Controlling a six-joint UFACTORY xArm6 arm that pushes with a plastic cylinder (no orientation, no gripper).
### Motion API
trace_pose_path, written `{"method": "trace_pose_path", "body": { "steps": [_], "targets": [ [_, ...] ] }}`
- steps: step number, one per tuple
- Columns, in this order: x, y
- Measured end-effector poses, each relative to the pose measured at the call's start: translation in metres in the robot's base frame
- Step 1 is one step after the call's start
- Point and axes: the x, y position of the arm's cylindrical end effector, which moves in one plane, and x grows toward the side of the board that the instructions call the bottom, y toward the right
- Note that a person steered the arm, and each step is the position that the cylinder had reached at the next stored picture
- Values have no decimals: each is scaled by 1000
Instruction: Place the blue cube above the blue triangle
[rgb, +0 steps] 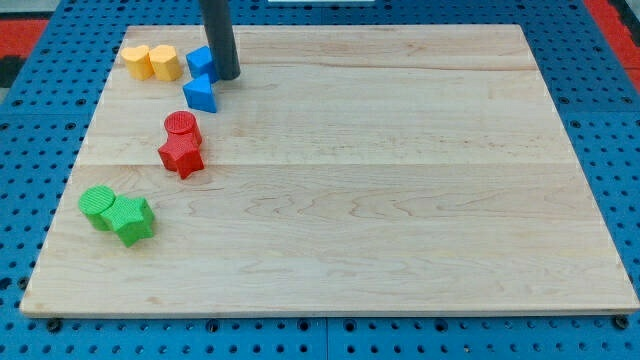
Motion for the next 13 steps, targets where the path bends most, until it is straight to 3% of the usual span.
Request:
{"method": "trace_pose_path", "body": {
  "steps": [1, 2, 4, 6, 13],
  "targets": [
    [-46, -20],
    [-59, -76],
    [-41, -59],
    [-28, -5],
    [-2, -32]
  ]
}}
